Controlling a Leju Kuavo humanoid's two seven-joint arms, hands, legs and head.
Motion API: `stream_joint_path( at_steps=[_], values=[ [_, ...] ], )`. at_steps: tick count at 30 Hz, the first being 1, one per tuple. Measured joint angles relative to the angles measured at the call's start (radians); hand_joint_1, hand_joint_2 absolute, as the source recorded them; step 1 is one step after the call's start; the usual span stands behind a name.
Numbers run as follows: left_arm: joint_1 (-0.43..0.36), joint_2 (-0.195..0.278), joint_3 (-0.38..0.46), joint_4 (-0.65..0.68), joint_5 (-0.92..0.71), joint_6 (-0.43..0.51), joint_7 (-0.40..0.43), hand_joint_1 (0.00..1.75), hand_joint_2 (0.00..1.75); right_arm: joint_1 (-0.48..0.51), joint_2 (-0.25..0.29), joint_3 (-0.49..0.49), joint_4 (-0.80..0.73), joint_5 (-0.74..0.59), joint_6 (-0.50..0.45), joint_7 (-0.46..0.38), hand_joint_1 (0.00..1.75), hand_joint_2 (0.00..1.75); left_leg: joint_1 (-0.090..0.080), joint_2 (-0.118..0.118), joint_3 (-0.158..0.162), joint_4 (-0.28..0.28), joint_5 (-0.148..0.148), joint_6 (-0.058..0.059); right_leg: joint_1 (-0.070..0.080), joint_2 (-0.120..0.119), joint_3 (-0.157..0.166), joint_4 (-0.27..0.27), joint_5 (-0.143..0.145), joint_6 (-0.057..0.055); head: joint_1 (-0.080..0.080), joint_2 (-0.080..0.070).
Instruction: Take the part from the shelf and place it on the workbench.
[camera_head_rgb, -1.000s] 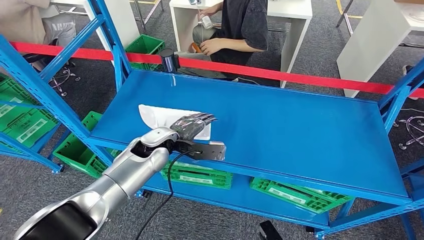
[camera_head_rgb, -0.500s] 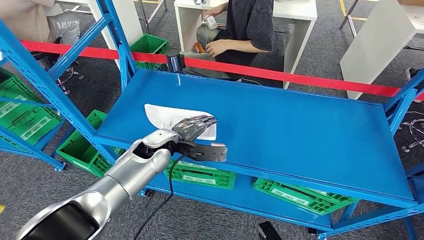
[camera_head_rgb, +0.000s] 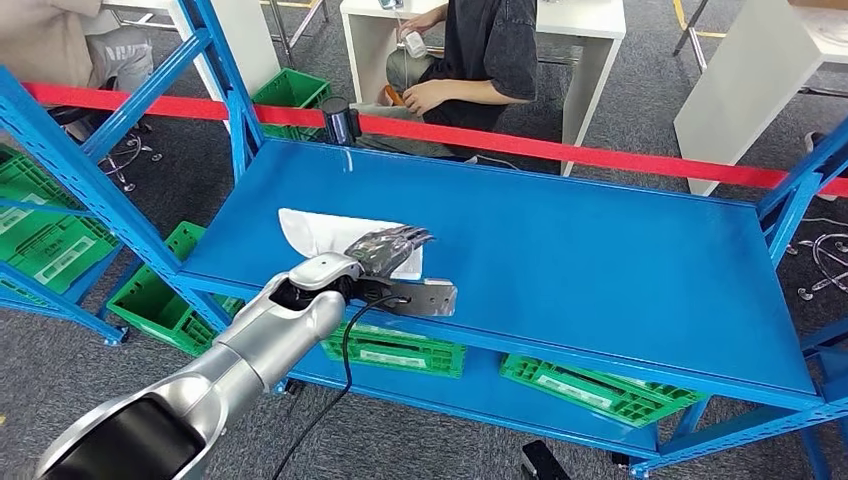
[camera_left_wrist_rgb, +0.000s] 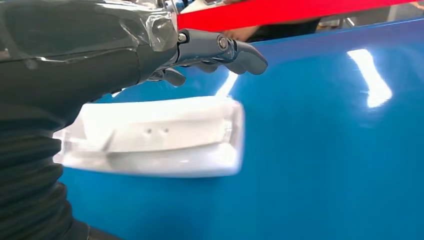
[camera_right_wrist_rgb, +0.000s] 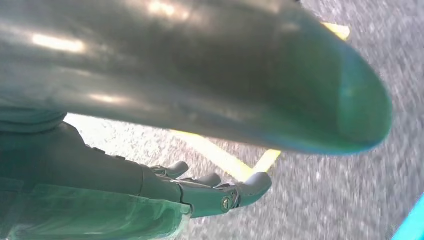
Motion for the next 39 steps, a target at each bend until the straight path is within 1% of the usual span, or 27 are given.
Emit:
stream_joint_path(
  at_steps=[3, 4, 5, 7, 8, 9, 10, 11, 12, 13, 14, 15, 18, 19, 21, 23, 24, 25, 26, 28, 29, 30, 32, 34, 36, 38, 39],
  values=[
    [-0.008, -0.006, 0.008, 0.021, -0.010, 0.015, 0.032, 0.00, 1.75, 0.001, 0.001, -0.001, 0.001, 0.006, 0.005, 0.003, 0.00, 0.00, 0.001, 0.002, 0.013, -0.025, 0.010, 0.006, 0.000, -0.001, -0.004, -0.001, 0.000, 0.012, 0.001, 0.000],
    [-0.013, -0.007, 0.011, 0.028, -0.017, 0.027, 0.058, 0.00, 1.75, 0.001, 0.001, -0.001, 0.001, 0.007, 0.005, 0.003, 0.00, 0.00, 0.004, 0.003, 0.020, -0.038, 0.017, 0.010, 0.002, -0.002, -0.014, 0.018, -0.011, 0.012, 0.002, 0.000],
    [-0.018, -0.008, 0.015, 0.037, -0.024, 0.040, 0.084, 0.00, 1.75, 0.000, 0.000, -0.002, 0.001, 0.007, 0.005, 0.003, 0.00, 0.00, 0.007, 0.004, 0.026, -0.049, 0.023, 0.012, 0.003, -0.003, -0.031, 0.055, -0.029, 0.010, 0.003, 0.000],
    [-0.024, -0.008, 0.019, 0.057, -0.032, 0.056, 0.112, 0.00, 1.75, 0.002, -0.004, -0.003, 0.001, 0.008, 0.005, 0.003, 0.00, 0.00, 0.005, 0.005, 0.027, -0.053, 0.027, 0.014, 0.000, -0.003, -0.089, 0.183, -0.081, 0.003, 0.004, 0.000],
    [-0.023, -0.007, 0.020, 0.065, -0.033, 0.058, 0.115, 0.00, 1.75, 0.004, -0.005, -0.003, 0.001, 0.008, 0.005, 0.004, 0.00, 0.00, 0.004, 0.005, 0.026, -0.052, 0.027, 0.014, -0.001, -0.003, -0.116, 0.240, -0.099, 0.004, 0.004, 0.000],
    [-0.020, -0.006, 0.021, 0.073, -0.034, 0.059, 0.117, 0.00, 1.75, 0.006, -0.006, -0.003, 0.002, 0.009, 0.005, 0.004, 0.00, 0.00, 0.003, 0.004, 0.025, -0.050, 0.026, 0.014, -0.002, -0.003, -0.131, 0.271, -0.106, 0.009, 0.004, 0.000],
    [-0.019, -0.006, 0.021, 0.080, -0.035, 0.060, 0.118, 0.00, 1.75, 0.007, -0.007, -0.003, 0.002, 0.009, 0.005, 0.004, 0.00, 0.00, 0.003, 0.003, 0.024, -0.048, 0.025, 0.013, -0.003, -0.004, -0.127, 0.260, -0.096, 0.018, 0.004, 0.000],
    [-0.018, -0.006, 0.021, 0.085, -0.035, 0.061, 0.118, 0.00, 1.75, 0.007, -0.008, -0.003, 0.002, 0.009, 0.005, 0.004, 0.00, 0.00, 0.004, 0.002, 0.024, -0.044, 0.023, 0.010, -0.005, -0.005, -0.101, 0.208, -0.073, 0.029, 0.004, 0.000],
    [-0.019, -0.006, 0.022, 0.089, -0.035, 0.062, 0.118, 0.00, 1.75, 0.007, -0.009, -0.004, 0.002, 0.009, 0.005, 0.004, 0.00, 0.00, 0.005, 0.001, 0.023, -0.037, 0.019, 0.005, -0.008, -0.006, -0.063, 0.132, -0.047, 0.038, 0.004, 0.000],
    [-0.020, -0.006, 0.024, 0.092, -0.035, 0.063, 0.119, 0.00, 1.75, 0.007, -0.009, -0.004, 0.002, 0.009, 0.005, 0.004, 0.00, 0.00, 0.003, 0.001, 0.019, -0.028, 0.014, -0.001, -0.009, -0.007, -0.028, 0.067, -0.025, 0.042, 0.004, 0.000],
    [-0.021, -0.007, 0.026, 0.096, -0.036, 0.063, 0.119, 0.00, 1.75, 0.006, -0.010, -0.004, 0.002, 0.009, 0.005, 0.004, 0.00, 0.00, 0.001, 0.000, 0.015, -0.020, 0.010, -0.007, -0.009, -0.007, -0.005, 0.022, -0.012, 0.040, 0.004, 0.000],
    [-0.021, -0.007, 0.028, 0.099, -0.037, 0.065, 0.120, 0.00, 1.75, 0.006, -0.009, -0.005, 0.002, 0.009, 0.005, 0.004, 0.00, 0.00, 0.000, -0.001, 0.010, -0.013, 0.007, -0.011, -0.007, -0.007, 0.005, 0.003, -0.009, 0.035, 0.003, 0.000],
    [-0.023, -0.008, 0.033, 0.109, -0.040, 0.069, 0.123, 0.00, 1.75, 0.008, -0.007, -0.009, 0.002, 0.012, 0.003, 0.005, 0.00, 0.00, 0.003, 0.000, 0.002, -0.004, 0.002, -0.018, -0.006, -0.003, 0.002, 0.007, -0.007, 0.015, 0.002, 0.000],
    [-0.024, -0.007, 0.035, 0.111, -0.041, 0.070, 0.124, 0.00, 1.75, 0.007, -0.007, -0.011, 0.002, 0.014, 0.002, 0.005, 0.00, 0.00, 0.005, 0.000, -0.006, 0.010, -0.010, -0.023, -0.008, -0.002, 0.002, 0.006, -0.006, 0.010, 0.001, 0.000],
    [-0.027, -0.007, 0.039, 0.116, -0.046, 0.073, 0.132, 0.00, 1.75, 0.007, -0.006, -0.016, 0.002, 0.015, -0.002, 0.005, 0.00, 0.00, 0.009, 0.000, -0.045, 0.093, -0.058, -0.035, -0.011, -0.002, 0.002, 0.005, -0.004, 0.002, -0.001, 0.000],
    [-0.028, -0.006, 0.040, 0.121, -0.056, 0.076, 0.146, 0.00, 1.75, 0.009, -0.003, -0.023, 0.002, 0.015, -0.014, 0.004, 0.00, 0.00, 0.013, 0.001, -0.111, 0.233, -0.115, -0.043, -0.009, -0.002, 0.002, 0.005, -0.004, -0.002, -0.002, 0.000],
    [-0.027, -0.005, 0.040, 0.124, -0.063, 0.077, 0.155, 0.00, 1.75, 0.010, 0.000, -0.026, 0.002, 0.015, -0.021, 0.004, 0.00, 0.00, 0.014, 0.001, -0.136, 0.283, -0.128, -0.044, -0.008, -0.002, 0.002, 0.006, -0.005, -0.002, -0.002, 0.000],
    [-0.027, -0.005, 0.040, 0.127, -0.071, 0.077, 0.164, 0.00, 1.75, 0.011, 0.002, -0.028, 0.002, 0.015, -0.026, 0.004, 0.00, 0.00, 0.014, 0.001, -0.142, 0.291, -0.120, -0.042, -0.006, -0.001, 0.002, 0.006, -0.005, -0.002, -0.003, 0.000],
    [-0.027, -0.004, 0.040, 0.129, -0.078, 0.077, 0.172, 0.00, 1.75, 0.011, 0.004, -0.031, 0.002, 0.015, -0.029, 0.004, 0.00, 0.00, 0.013, 0.000, -0.126, 0.255, -0.093, -0.037, -0.004, 0.000, 0.003, 0.006, -0.005, -0.002, -0.003, 0.000],
    [-0.031, -0.004, 0.040, 0.131, -0.087, 0.077, 0.182, 0.00, 1.75, 0.012, 0.009, -0.036, 0.002, 0.015, -0.032, 0.004, 0.00, 0.00, 0.009, 0.000, -0.058, 0.112, -0.027, -0.019, 0.000, 0.002, 0.005, 0.005, -0.005, -0.002, -0.002, 0.000],
    [-0.033, -0.005, 0.041, 0.132, -0.089, 0.078, 0.185, 0.00, 1.75, 0.012, 0.012, -0.039, 0.002, 0.015, -0.032, 0.004, 0.00, 0.00, 0.006, 0.000, -0.028, 0.051, -0.006, -0.009, 0.001, 0.003, 0.004, 0.004, -0.004, -0.001, 0.000, 0.000],
    [-0.035, -0.005, 0.042, 0.132, -0.091, 0.078, 0.186, 0.00, 1.75, 0.012, 0.014, -0.042, 0.002, 0.016, -0.033, 0.004, 0.00, 0.00, 0.001, 0.000, -0.010, 0.013, 0.002, -0.001, 0.001, 0.003, 0.003, 0.003, -0.003, 0.001, 0.000, 0.000],
    [-0.036, -0.005, 0.044, 0.133, -0.091, 0.079, 0.189, 0.00, 1.75, 0.013, 0.018, -0.045, 0.002, 0.016, -0.034, 0.005, 0.00, 0.00, -0.007, 0.001, -0.004, -0.005, 0.002, 0.005, 0.000, 0.002, 0.001, 0.000, 0.000, 0.007, -0.001, 0.000],
    [-0.036, -0.007, 0.045, 0.133, -0.091, 0.080, 0.191, 0.00, 1.75, 0.015, 0.020, -0.047, 0.002, 0.017, -0.034, 0.005, 0.00, 0.00, -0.002, 0.003, 0.008, -0.025, 0.012, 0.009, 0.001, 0.000, -0.004, 0.003, -0.003, 0.012, -0.001, 0.000],
    [-0.038, -0.011, 0.045, 0.133, -0.092, 0.080, 0.190, 0.00, 1.75, 0.014, 0.020, -0.048, 0.002, 0.018, -0.034, 0.005, 0.00, 0.00, 0.003, 0.005, 0.021, -0.046, 0.025, 0.014, 0.002, -0.002, -0.035, 0.065, -0.033, 0.011, 0.001, 0.000],
    [-0.037, -0.014, 0.045, 0.136, -0.092, 0.080, 0.190, 0.00, 1.75, 0.015, 0.018, -0.049, 0.002, 0.018, -0.034, 0.005, 0.00, 0.00, 0.001, 0.005, 0.021, -0.048, 0.028, 0.016, 0.000, -0.002, -0.098, 0.199, -0.084, 0.008, 0.002, 0.000],
    [-0.035, -0.014, 0.044, 0.138, -0.092, 0.080, 0.190, 0.00, 1.75, 0.017, 0.017, -0.049, 0.002, 0.018, -0.034, 0.005, 0.00, 0.00, 0.000, 0.005, 0.021, -0.047, 0.028, 0.016, -0.001, -0.003, -0.126, 0.255, -0.101, 0.011, 0.002, 0.000]
  ],
)
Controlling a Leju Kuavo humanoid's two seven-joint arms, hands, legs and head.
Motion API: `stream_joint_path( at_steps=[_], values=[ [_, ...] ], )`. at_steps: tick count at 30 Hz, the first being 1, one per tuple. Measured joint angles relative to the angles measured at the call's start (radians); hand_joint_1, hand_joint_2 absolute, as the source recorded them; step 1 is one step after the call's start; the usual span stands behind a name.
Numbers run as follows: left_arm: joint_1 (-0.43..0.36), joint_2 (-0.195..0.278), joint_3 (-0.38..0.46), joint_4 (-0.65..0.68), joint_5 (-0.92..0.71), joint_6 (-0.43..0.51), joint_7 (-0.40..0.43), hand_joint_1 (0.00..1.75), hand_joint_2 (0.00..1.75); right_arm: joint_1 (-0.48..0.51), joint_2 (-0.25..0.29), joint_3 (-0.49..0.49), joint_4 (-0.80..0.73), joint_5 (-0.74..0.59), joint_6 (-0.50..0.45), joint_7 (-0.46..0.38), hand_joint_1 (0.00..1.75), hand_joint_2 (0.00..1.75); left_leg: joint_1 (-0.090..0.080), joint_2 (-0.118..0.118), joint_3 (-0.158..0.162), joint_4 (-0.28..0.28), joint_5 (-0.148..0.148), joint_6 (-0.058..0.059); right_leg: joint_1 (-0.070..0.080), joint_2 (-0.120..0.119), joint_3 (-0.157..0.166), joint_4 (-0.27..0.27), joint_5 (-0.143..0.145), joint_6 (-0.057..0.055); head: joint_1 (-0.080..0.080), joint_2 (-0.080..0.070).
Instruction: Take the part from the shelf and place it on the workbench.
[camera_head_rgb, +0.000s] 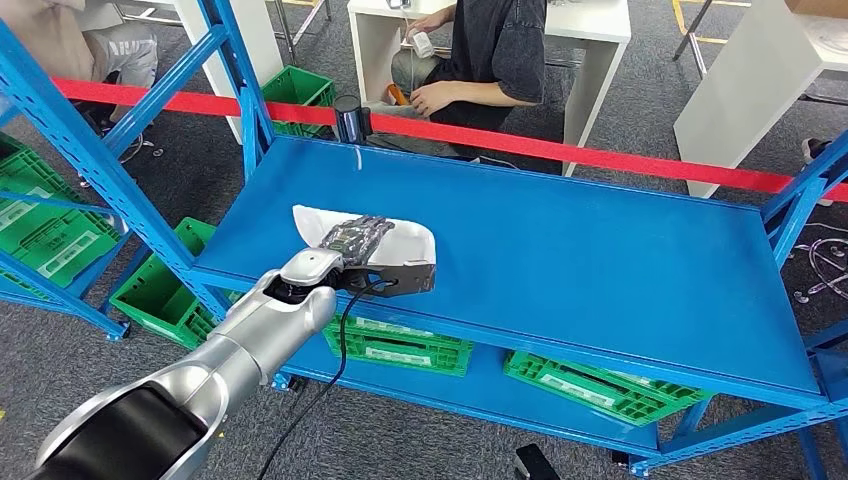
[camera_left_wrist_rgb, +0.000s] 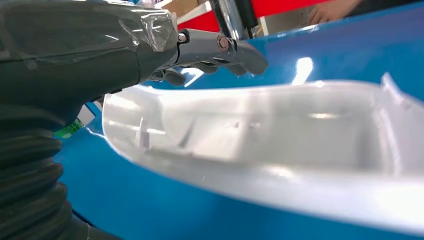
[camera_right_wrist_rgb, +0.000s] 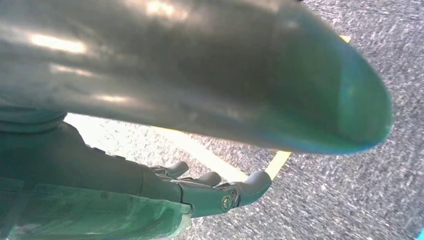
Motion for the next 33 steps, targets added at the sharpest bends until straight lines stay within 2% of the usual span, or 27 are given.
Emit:
stream_joint_path(
  at_steps=[1, 2, 4, 5, 6, 9, 11, 13, 15, 16, 17, 18, 20, 21, 22, 23, 26, 27, 29, 30, 31, 32, 33],
  values=[
    [0.002, 0.000, 0.000, 0.002, 0.000, 0.000, 0.000, 0.00, 1.75, 0.002, -0.001, 0.000, 0.000, 0.000, 0.000, 0.000, 0.00, 0.00, -0.001, 0.000, 0.000, 0.001, 0.000, -0.001, -0.001, 0.000, -0.013, 0.023, -0.002, 0.007, 0.000, 0.000],
    [0.003, 0.000, 0.000, 0.003, 0.000, 0.000, 0.000, 0.00, 1.75, 0.002, -0.001, -0.001, 0.000, 0.000, 0.000, 0.000, 0.00, 0.00, 0.000, -0.001, 0.000, 0.003, -0.001, -0.002, -0.002, -0.001, -0.005, 0.002, 0.012, 0.016, 0.000, 0.000],
    [0.003, 0.000, 0.000, 0.004, 0.000, 0.000, 0.000, 0.00, 1.75, 0.002, -0.003, -0.002, 0.000, 0.000, 0.000, 0.000, 0.00, 0.00, 0.001, -0.003, -0.002, 0.013, -0.007, -0.009, -0.006, -0.004, 0.060, -0.134, 0.065, 0.034, 0.000, 0.000],
    [0.003, 0.000, 0.000, 0.004, -0.001, 0.001, 0.001, 0.00, 1.75, 0.002, -0.003, -0.003, 0.000, 0.000, 0.000, 0.000, 0.00, 0.00, -0.001, -0.004, -0.006, 0.021, -0.012, -0.015, -0.007, -0.005, 0.092, -0.198, 0.086, 0.035, 0.000, 0.000],
    [0.002, 0.000, 0.000, 0.004, -0.002, 0.002, 0.002, 0.00, 1.75, 0.001, -0.003, -0.003, 0.000, 0.000, 0.000, 0.000, 0.00, 0.00, -0.003, -0.005, -0.010, 0.028, -0.016, -0.020, -0.006, -0.006, 0.114, -0.239, 0.099, 0.030, 0.000, 0.000],
    [0.002, 0.000, 0.001, 0.004, -0.003, 0.001, 0.005, 0.02, 1.75, 0.002, -0.002, -0.005, 0.000, 0.000, -0.001, 0.000, 0.00, 0.00, -0.004, -0.005, -0.018, 0.037, -0.019, -0.030, -0.002, -0.003, 0.119, -0.251, 0.105, 0.007, -0.002, 0.000],
    [0.001, 0.001, 0.001, 0.004, -0.003, 0.000, 0.005, 0.88, 1.75, 0.002, -0.003, -0.005, 0.000, 0.002, -0.001, 0.000, 0.00, 0.00, 0.000, -0.004, -0.031, 0.062, -0.039, -0.040, -0.007, -0.002, 0.119, -0.253, 0.107, -0.003, -0.003, 0.000],
    [0.000, 0.001, 0.002, 0.005, -0.002, -0.003, 0.003, 1.73, 1.75, 0.002, -0.006, -0.006, 0.000, 0.005, 0.007, 0.000, 0.00, 0.00, 0.006, -0.004, -0.075, 0.158, -0.094, -0.054, -0.009, -0.002, 0.119, -0.254, 0.108, -0.012, -0.005, 0.000],
    [0.001, 0.001, 0.003, 0.008, 0.002, -0.013, -0.004, 1.71, 1.75, 0.002, -0.009, -0.006, 0.000, 0.009, 0.016, -0.001, 0.00, 0.00, 0.012, -0.004, -0.134, 0.287, -0.147, -0.062, -0.008, -0.002, 0.118, -0.253, 0.109, -0.015, -0.006, 0.000],
    [0.001, 0.001, 0.003, 0.010, 0.005, -0.020, -0.008, 1.64, 1.75, 0.002, -0.011, -0.006, 0.000, 0.010, 0.018, -0.001, 0.00, 0.00, 0.014, -0.004, -0.150, 0.320, -0.153, -0.063, -0.007, -0.002, 0.118, -0.253, 0.109, -0.015, -0.006, 0.000],
    [0.001, 0.001, 0.004, 0.011, 0.008, -0.026, -0.012, 1.58, 1.75, 0.002, -0.013, -0.007, 0.000, 0.012, 0.019, -0.001, 0.00, 0.00, 0.015, -0.004, -0.147, 0.314, -0.140, -0.061, -0.006, -0.001, 0.118, -0.253, 0.109, -0.015, -0.006, 0.000],
    [0.001, 0.000, 0.006, 0.012, 0.010, -0.029, -0.016, 1.49, 1.75, 0.001, -0.015, -0.008, 0.000, 0.014, 0.019, -0.002, 0.00, 0.00, 0.014, -0.004, -0.124, 0.269, -0.111, -0.057, -0.006, -0.001, 0.119, -0.253, 0.109, -0.015, -0.006, 0.000],
    [-0.004, -0.002, 0.012, 0.013, 0.017, -0.031, -0.023, 1.37, 1.75, 0.000, -0.016, -0.012, 0.000, 0.019, 0.018, -0.002, 0.00, 0.00, 0.011, -0.005, -0.051, 0.129, -0.053, -0.042, -0.003, 0.001, 0.120, -0.254, 0.109, -0.014, -0.006, 0.000],
    [-0.007, -0.003, 0.015, 0.013, 0.020, -0.030, -0.025, 1.27, 1.75, -0.001, -0.016, -0.015, 0.000, 0.020, 0.017, -0.002, 0.00, 0.00, 0.008, -0.005, -0.025, 0.078, -0.039, -0.035, -0.002, 0.001, 0.119, -0.254, 0.110, -0.012, -0.005, 0.000],
    [-0.010, -0.004, 0.018, 0.013, 0.023, -0.030, -0.026, 1.27, 1.75, -0.002, -0.016, -0.017, 0.000, 0.022, 0.017, -0.002, 0.00, 0.00, 0.005, -0.005, -0.012, 0.050, -0.035, -0.029, -0.001, 0.001, 0.118, -0.254, 0.112, -0.009, -0.005, 0.000],
    [-0.012, -0.005, 0.020, 0.013, 0.024, -0.029, -0.028, 1.21, 1.75, -0.003, -0.016, -0.020, 0.000, 0.023, 0.016, -0.002, 0.00, 0.00, 0.001, -0.005, -0.009, 0.043, -0.039, -0.026, -0.002, 0.001, 0.116, -0.256, 0.114, -0.005, -0.005, 0.000],
    [-0.017, -0.010, 0.026, 0.015, 0.029, -0.029, -0.031, 1.43, 1.75, -0.004, -0.017, -0.024, 0.000, 0.028, 0.016, -0.001, 0.00, 0.00, 0.003, -0.003, 0.001, 0.020, -0.024, -0.014, -0.001, -0.001, 0.108, -0.248, 0.111, 0.005, -0.004, 0.000],
    [-0.020, -0.013, 0.028, 0.016, 0.030, -0.028, -0.033, 1.57, 1.75, -0.004, -0.018, -0.025, 0.000, 0.030, 0.016, -0.001, 0.00, 0.00, 0.006, -0.002, 0.006, 0.010, -0.017, -0.009, 0.000, -0.002, 0.093, -0.218, 0.096, 0.004, -0.003, 0.000],
    [-0.023, -0.017, 0.029, 0.018, 0.032, -0.026, -0.037, 1.74, 1.75, -0.005, -0.021, -0.027, 0.000, 0.035, 0.016, 0.000, 0.00, 0.00, 0.006, -0.002, 0.008, 0.004, -0.010, -0.004, 0.000, -0.003, 0.038, -0.100, 0.044, -0.002, -0.001, 0.000],
    [-0.023, -0.018, 0.029, 0.019, 0.034, -0.025, -0.039, 1.75, 1.75, -0.004, -0.023, -0.028, 0.000, 0.038, 0.016, 0.000, 0.00, 0.00, 0.005, -0.002, 0.007, 0.004, -0.010, -0.004, -0.001, -0.003, 0.008, -0.033, 0.021, -0.002, 0.000, 0.000],
    [-0.022, -0.019, 0.030, 0.020, 0.036, -0.024, -0.041, 1.75, 1.75, -0.004, -0.025, -0.029, 0.000, 0.040, 0.016, 0.001, 0.00, 0.00, 0.004, -0.002, 0.007, 0.005, -0.010, -0.004, -0.001, -0.003, -0.013, 0.011, 0.010, 0.001, 0.000, 0.000],
    [-0.021, -0.019, 0.031, 0.021, 0.038, -0.023, -0.042, 1.75, 1.75, -0.003, -0.026, -0.029, 0.000, 0.043, 0.016, 0.002, 0.00, 0.00, 0.004, -0.002, 0.007, 0.006, -0.011, -0.005, -0.002, -0.003, -0.015, 0.017, 0.013, 0.009, 0.000, 0.000],
    [-0.021, -0.019, 0.032, 0.022, 0.039, -0.022, -0.043, 1.75, 1.75, -0.003, -0.027, -0.031, 0.000, 0.045, 0.016, 0.003, 0.00, 0.00, 0.005, -0.003, 0.007, 0.009, -0.012, -0.007, -0.004, -0.004, 0.004, -0.022, 0.032, 0.020, 0.000, 0.000]
  ],
)
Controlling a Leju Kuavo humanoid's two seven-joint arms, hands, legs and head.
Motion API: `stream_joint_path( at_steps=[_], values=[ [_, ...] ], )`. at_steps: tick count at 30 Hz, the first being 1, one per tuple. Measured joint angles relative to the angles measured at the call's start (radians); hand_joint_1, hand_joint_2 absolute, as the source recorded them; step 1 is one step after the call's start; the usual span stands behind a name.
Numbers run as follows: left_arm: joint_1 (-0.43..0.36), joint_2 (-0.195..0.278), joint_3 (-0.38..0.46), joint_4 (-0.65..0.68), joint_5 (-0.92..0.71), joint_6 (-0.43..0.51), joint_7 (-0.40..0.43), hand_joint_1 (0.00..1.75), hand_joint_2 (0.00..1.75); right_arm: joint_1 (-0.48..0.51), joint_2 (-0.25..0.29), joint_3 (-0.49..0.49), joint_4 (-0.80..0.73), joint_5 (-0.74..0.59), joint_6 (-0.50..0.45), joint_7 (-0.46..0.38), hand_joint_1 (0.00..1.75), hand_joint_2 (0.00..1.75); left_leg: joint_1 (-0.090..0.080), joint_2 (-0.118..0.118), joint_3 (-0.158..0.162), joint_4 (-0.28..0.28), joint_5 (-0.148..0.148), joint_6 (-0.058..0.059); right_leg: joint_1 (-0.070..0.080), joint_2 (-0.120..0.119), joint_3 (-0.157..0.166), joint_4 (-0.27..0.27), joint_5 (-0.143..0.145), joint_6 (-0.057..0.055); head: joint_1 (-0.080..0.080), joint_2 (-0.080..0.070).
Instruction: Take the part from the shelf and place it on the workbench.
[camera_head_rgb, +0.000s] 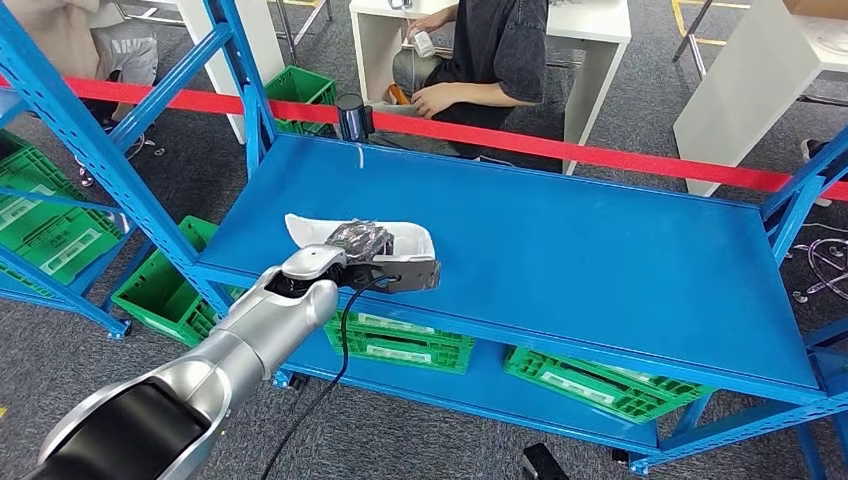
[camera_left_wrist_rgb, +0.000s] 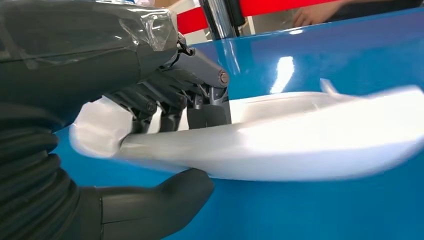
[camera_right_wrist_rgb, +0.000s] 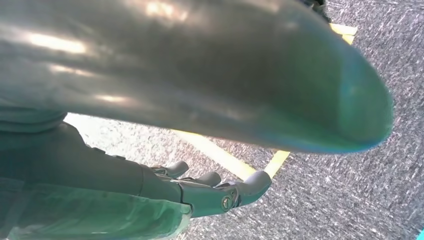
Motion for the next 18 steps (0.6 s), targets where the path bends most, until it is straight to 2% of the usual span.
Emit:
stream_joint_path(
  at_steps=[1, 2, 3, 4, 7, 9, 10, 12, 13, 14, 15, 17, 18],
  values=[
    [-0.001, 0.000, 0.001, 0.000, 0.001, 0.001, 0.000, 1.75, 1.75, 0.000, -0.001, -0.002, 0.000, 0.001, 0.000, 0.001, 0.00, 0.00, 0.001, -0.001, 0.000, 0.004, -0.003, -0.004, -0.003, -0.001, 0.036, -0.071, 0.028, 0.011, 0.000, 0.000],
    [-0.001, 0.000, 0.002, 0.000, 0.001, 0.003, 0.000, 1.75, 1.75, -0.001, -0.002, -0.004, 0.000, 0.001, 0.000, 0.002, 0.00, 0.00, 0.000, -0.001, -0.002, 0.010, -0.007, -0.009, -0.005, -0.002, 0.072, -0.140, 0.049, 0.017, 0.000, 0.000],
    [-0.003, 0.000, 0.003, 0.000, 0.001, 0.004, 0.000, 1.75, 1.75, -0.002, -0.003, -0.005, 0.000, 0.001, 0.000, 0.002, 0.00, 0.00, -0.002, -0.002, -0.006, 0.018, -0.011, -0.015, -0.006, -0.001, 0.099, -0.194, 0.065, 0.016, 0.000, 0.000],
    [-0.004, 0.000, 0.003, 0.000, 0.001, 0.004, 0.000, 1.75, 1.75, -0.002, -0.003, -0.006, 0.000, 0.002, 0.000, 0.003, 0.00, 0.00, -0.004, -0.002, -0.009, 0.024, -0.015, -0.020, -0.006, -0.001, 0.113, -0.222, 0.071, 0.010, 0.000, 0.000],
    [-0.005, 0.001, 0.006, 0.001, 0.002, 0.005, -0.001, 1.75, 1.75, -0.001, -0.002, -0.008, 0.000, 0.005, 0.000, 0.004, 0.00, 0.00, -0.003, -0.002, -0.017, 0.032, -0.019, -0.029, -0.003, 0.002, 0.114, -0.226, 0.072, -0.012, -0.001, 0.000],
    [-0.007, 0.002, 0.009, 0.001, 0.003, 0.006, -0.001, 1.75, 1.75, -0.002, -0.003, -0.013, -0.001, 0.009, 0.000, 0.004, 0.00, 0.00, 0.001, -0.002, -0.035, 0.069, -0.046, -0.039, -0.007, 0.002, 0.115, -0.228, 0.073, -0.023, -0.002, 0.000],
    [-0.007, 0.003, 0.011, 0.001, 0.005, 0.007, -0.001, 1.75, 1.75, -0.002, -0.003, -0.015, -0.001, 0.011, 0.000, 0.005, 0.00, 0.00, 0.004, -0.002, -0.058, 0.118, -0.074, -0.045, -0.008, 0.002, 0.116, -0.228, 0.074, -0.027, -0.003, 0.000],
    [-0.005, 0.006, 0.012, 0.003, 0.011, 0.007, -0.004, 1.75, 1.75, -0.002, -0.003, -0.019, -0.001, 0.016, 0.000, 0.006, 0.00, 0.00, 0.008, -0.001, -0.119, 0.251, -0.134, -0.055, -0.006, 0.002, 0.115, -0.228, 0.074, -0.032, -0.004, 0.000],
    [-0.003, 0.007, 0.013, 0.004, 0.014, 0.007, -0.006, 1.75, 1.75, -0.002, -0.003, -0.020, -0.001, 0.018, 0.000, 0.007, 0.00, 0.00, 0.010, -0.001, -0.144, 0.303, -0.150, -0.056, -0.005, 0.002, 0.114, -0.228, 0.074, -0.033, -0.004, 0.000],
    [-0.001, 0.009, 0.014, 0.005, 0.017, 0.007, -0.009, 1.75, 1.75, -0.002, -0.003, -0.022, -0.001, 0.020, 0.000, 0.008, 0.00, 0.00, 0.010, -0.001, -0.153, 0.319, -0.146, -0.055, -0.003, 0.002, 0.115, -0.228, 0.074, -0.033, -0.005, 0.000],
    [0.000, 0.010, 0.015, 0.006, 0.020, 0.006, -0.012, 1.75, 1.75, -0.002, -0.003, -0.022, -0.001, 0.022, 0.000, 0.010, 0.00, 0.00, 0.009, -0.002, -0.143, 0.297, -0.126, -0.051, -0.001, 0.003, 0.115, -0.228, 0.074, -0.033, -0.005, 0.000],
    [-0.004, 0.011, 0.021, 0.006, 0.029, 0.006, -0.019, 1.75, 1.75, -0.002, -0.003, -0.024, -0.002, 0.028, 0.000, 0.012, 0.00, 0.00, 0.005, -0.003, -0.078, 0.165, -0.061, -0.032, 0.002, 0.004, 0.118, -0.229, 0.074, -0.032, -0.005, 0.000],
    [-0.007, 0.011, 0.024, 0.006, 0.035, 0.005, -0.024, 1.75, 1.75, -0.003, -0.002, -0.025, -0.003, 0.030, 0.000, 0.012, 0.00, 0.00, 0.001, -0.002, -0.046, 0.101, -0.039, -0.020, 0.005, 0.004, 0.118, -0.229, 0.074, -0.031, -0.003, 0.000]
  ],
)
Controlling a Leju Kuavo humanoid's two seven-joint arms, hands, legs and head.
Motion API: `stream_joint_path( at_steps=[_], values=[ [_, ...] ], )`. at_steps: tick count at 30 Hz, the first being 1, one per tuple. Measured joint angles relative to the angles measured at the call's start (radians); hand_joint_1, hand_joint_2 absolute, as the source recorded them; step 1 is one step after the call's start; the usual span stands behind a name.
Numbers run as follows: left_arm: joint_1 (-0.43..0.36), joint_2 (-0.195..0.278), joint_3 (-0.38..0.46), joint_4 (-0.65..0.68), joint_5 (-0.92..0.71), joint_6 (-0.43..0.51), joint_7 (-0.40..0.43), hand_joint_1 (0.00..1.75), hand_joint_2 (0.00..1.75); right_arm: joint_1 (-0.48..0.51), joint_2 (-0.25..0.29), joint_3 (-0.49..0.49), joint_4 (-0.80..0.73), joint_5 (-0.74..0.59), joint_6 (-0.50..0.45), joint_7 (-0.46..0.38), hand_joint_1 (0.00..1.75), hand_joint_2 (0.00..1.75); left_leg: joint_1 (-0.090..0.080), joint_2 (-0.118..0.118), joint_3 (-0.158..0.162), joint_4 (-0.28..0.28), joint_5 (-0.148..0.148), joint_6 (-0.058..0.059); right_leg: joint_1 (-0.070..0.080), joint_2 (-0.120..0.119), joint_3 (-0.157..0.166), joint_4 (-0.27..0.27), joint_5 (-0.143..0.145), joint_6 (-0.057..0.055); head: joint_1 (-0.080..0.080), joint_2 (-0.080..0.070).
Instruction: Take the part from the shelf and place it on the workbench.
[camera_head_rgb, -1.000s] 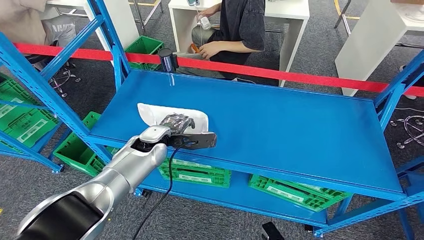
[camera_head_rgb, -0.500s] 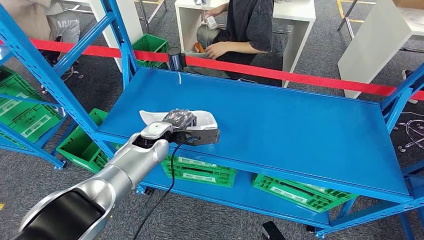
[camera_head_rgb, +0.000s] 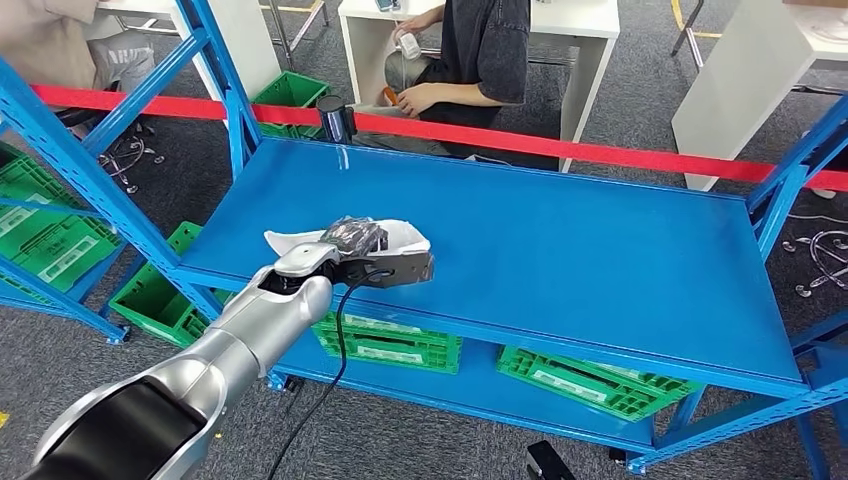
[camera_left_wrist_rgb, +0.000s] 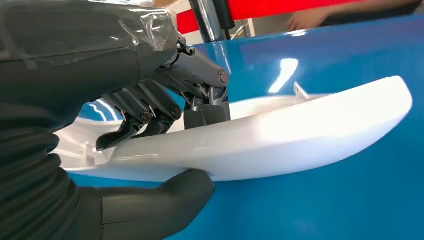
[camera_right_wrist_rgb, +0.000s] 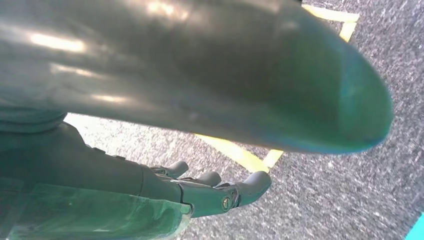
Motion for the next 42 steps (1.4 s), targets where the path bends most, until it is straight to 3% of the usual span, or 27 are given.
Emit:
stream_joint_path(
  at_steps=[2, 6, 7, 9, 11, 12, 14, 15, 17, 21, 23, 25, 26, 27, 28, 30, 31, 34, 36, 38, 40, 41, 42],
  values=[
    [-0.004, 0.000, 0.006, 0.000, 0.012, -0.001, -0.010, 1.75, 1.75, -0.001, 0.002, -0.004, -0.002, 0.005, 0.000, 0.000, 0.00, 0.00, -0.008, 0.001, 0.030, -0.062, 0.011, 0.016, 0.000, -0.001, -0.001, -0.002, 0.002, 0.004, 0.000, 0.000],
    [-0.005, -0.003, 0.018, -0.009, 0.039, 0.000, -0.037, 1.75, 1.75, -0.002, 0.005, -0.014, -0.004, 0.017, 0.000, 0.001, 0.00, 0.00, -0.007, 0.004, 0.048, -0.095, 0.029, 0.025, 0.000, -0.005, -0.014, 0.015, -0.007, 0.014, 0.000, 0.000],
    [-0.005, -0.005, 0.022, -0.013, 0.047, 0.000, -0.044, 1.75, 1.75, -0.002, 0.004, -0.017, -0.004, 0.020, 0.000, 0.001, 0.00, 0.00, -0.004, 0.005, 0.053, -0.105, 0.036, 0.026, 0.001, -0.005, -0.032, 0.052, -0.025, 0.012, 0.001, 0.000],
    [-0.002, -0.008, 0.027, -0.020, 0.065, -0.001, -0.057, 1.75, 1.75, -0.001, 0.002, -0.021, -0.004, 0.025, 0.000, 0.001, 0.00, 0.00, -0.005, 0.006, 0.052, -0.107, 0.040, 0.028, -0.001, -0.005, -0.090, 0.178, -0.078, 0.008, 0.002, 0.000],
    [0.006, -0.009, 0.035, -0.032, 0.088, -0.002, -0.068, 1.75, 1.75, 0.003, 0.000, -0.024, -0.004, 0.032, 0.001, 0.001, 0.00, 0.00, -0.006, 0.006, 0.050, -0.106, 0.039, 0.027, -0.003, -0.005, -0.134, 0.269, -0.102, 0.017, 0.002, 0.000],
    [0.009, -0.009, 0.039, -0.039, 0.098, -0.002, -0.071, 1.75, 1.75, 0.004, -0.001, -0.025, -0.004, 0.035, 0.001, 0.001, 0.00, 0.00, -0.005, 0.005, 0.050, -0.103, 0.038, 0.026, -0.004, -0.005, -0.129, 0.258, -0.091, 0.027, 0.002, 0.000],
    [0.012, -0.011, 0.048, -0.054, 0.111, -0.002, -0.076, 1.75, 1.75, 0.004, -0.003, -0.029, -0.004, 0.038, 0.001, 0.001, 0.00, 0.00, -0.003, 0.003, 0.049, -0.094, 0.031, 0.018, -0.010, -0.007, -0.068, 0.128, -0.039, 0.048, 0.002, 0.000],
    [0.011, -0.011, 0.052, -0.060, 0.114, -0.002, -0.077, 1.75, 1.75, 0.003, -0.003, -0.030, -0.004, 0.038, 0.002, 0.001, 0.00, 0.00, -0.005, 0.002, 0.046, -0.087, 0.027, 0.012, -0.011, -0.008, -0.034, 0.063, -0.018, 0.051, 0.003, 0.000],
    [0.012, -0.012, 0.058, -0.068, 0.115, -0.002, -0.078, 1.75, 1.75, 0.003, -0.003, -0.034, -0.004, 0.039, 0.002, 0.000, 0.00, 0.00, -0.009, 0.001, 0.037, -0.074, 0.020, 0.002, -0.009, -0.007, -0.005, 0.003, -0.003, 0.040, 0.002, 0.000],
    [0.013, -0.011, 0.065, -0.077, 0.116, -0.002, -0.080, 1.75, 1.75, 0.004, -0.001, -0.040, -0.004, 0.039, 0.003, 0.000, 0.00, 0.00, -0.004, 0.001, 0.020, -0.049, 0.001, -0.013, -0.012, -0.002, -0.008, 0.005, -0.001, 0.015, 0.001, 0.000],
    [0.013, -0.010, 0.068, -0.083, 0.126, -0.003, -0.086, 1.75, 1.75, 0.003, -0.001, -0.042, -0.004, 0.042, 0.003, 0.000, 0.00, 0.00, 0.002, 0.001, -0.024, 0.043, -0.050, -0.026, -0.014, -0.001, -0.007, 0.004, 0.000, 0.005, -0.002, 0.000],
    [0.019, -0.008, 0.073, -0.094, 0.151, -0.006, -0.100, 1.75, 1.75, 0.003, -0.002, -0.044, -0.004, 0.048, 0.005, 0.000, 0.00, 0.00, 0.007, 0.001, -0.089, 0.177, -0.103, -0.035, -0.012, -0.001, -0.009, 0.004, 0.000, 0.000, -0.003, 0.000],
    [0.024, -0.007, 0.076, -0.103, 0.167, -0.010, -0.107, 1.75, 1.75, 0.004, -0.002, -0.045, -0.004, 0.051, 0.007, 0.000, 0.00, 0.00, 0.008, 0.001, -0.109, 0.214, -0.109, -0.035, -0.011, -0.001, -0.009, 0.004, -0.001, 0.000, -0.003, 0.000],
    [0.028, -0.005, 0.080, -0.115, 0.184, -0.015, -0.113, 1.75, 1.75, 0.004, -0.002, -0.047, -0.004, 0.054, 0.008, 0.000, 0.00, 0.00, 0.008, 0.001, -0.112, 0.216, -0.098, -0.034, -0.010, 0.000, -0.009, 0.004, -0.001, 0.000, -0.003, 0.000],
    [0.031, -0.004, 0.085, -0.131, 0.199, -0.018, -0.118, 1.75, 1.75, 0.004, -0.002, -0.049, -0.004, 0.056, 0.009, 0.000, 0.00, 0.00, 0.008, 0.001, -0.096, 0.178, -0.070, -0.029, -0.009, 0.001, -0.009, 0.004, -0.001, 0.000, -0.003, 0.000],
    [0.033, -0.002, 0.092, -0.167, 0.219, -0.022, -0.125, 1.75, 1.75, 0.004, -0.001, -0.053, -0.004, 0.059, 0.010, -0.002, 0.00, 0.00, 0.005, 0.000, -0.033, 0.047, -0.005, -0.013, -0.005, 0.003, -0.008, 0.004, 0.000, 0.000, -0.003, 0.000],
    [0.033, -0.001, 0.094, -0.187, 0.224, -0.023, -0.127, 1.75, 1.75, 0.004, 0.000, -0.056, -0.004, 0.060, 0.010, -0.004, 0.00, 0.00, 0.002, 0.000, -0.006, -0.008, 0.013, -0.006, -0.003, 0.003, -0.009, 0.004, 0.000, 0.002, -0.003, 0.000],
    [0.040, 0.006, 0.095, -0.261, 0.228, -0.026, -0.129, 1.75, 1.75, 0.007, 0.002, -0.066, -0.005, 0.067, 0.011, -0.013, 0.00, 0.00, -0.007, 0.000, 0.017, -0.060, 0.015, 0.008, 0.000, 0.002, -0.014, 0.001, 0.005, 0.010, -0.003, 0.000],
    [0.050, 0.011, 0.094, -0.325, 0.233, -0.030, -0.127, 1.75, 1.75, 0.012, 0.003, -0.072, -0.005, 0.072, 0.011, -0.019, 0.00, 0.00, -0.002, 0.002, 0.030, -0.081, 0.026, 0.014, 0.000, 0.000, -0.021, 0.007, 0.000, 0.016, -0.002, 0.000],
    [0.056, 0.012, 0.093, -0.380, 0.241, -0.034, -0.127, 1.75, 1.75, 0.015, 0.002, -0.077, -0.005, 0.076, 0.011, -0.021, 0.00, 0.00, 0.002, 0.003, 0.042, -0.102, 0.038, 0.021, 0.000, -0.001, -0.056, 0.080, -0.036, 0.011, 0.001, 0.000],
    [0.065, 0.015, 0.092, -0.419, 0.245, -0.036, -0.127, 1.75, 1.75, 0.018, 0.001, -0.081, -0.005, 0.078, 0.011, -0.022, 0.00, 0.00, -0.001, 0.003, 0.042, -0.104, 0.040, 0.024, 0.000, -0.001, -0.116, 0.209, -0.085, 0.008, 0.002, 0.000],
    [0.072, 0.017, 0.092, -0.432, 0.246, -0.037, -0.127, 1.75, 1.75, 0.021, 0.000, -0.084, -0.005, 0.078, 0.011, -0.022, 0.00, 0.00, -0.002, 0.003, 0.042, -0.104, 0.040, 0.024, -0.002, -0.001, -0.139, 0.256, -0.097, 0.011, 0.002, 0.000],
    [0.079, 0.019, 0.092, -0.442, 0.247, -0.038, -0.127, 1.75, 1.75, 0.023, -0.001, -0.086, -0.005, 0.078, 0.011, -0.023, 0.00, 0.00, -0.002, 0.002, 0.042, -0.103, 0.039, 0.023, -0.003, -0.001, -0.144, 0.266, -0.094, 0.019, 0.002, 0.000]
  ],
)
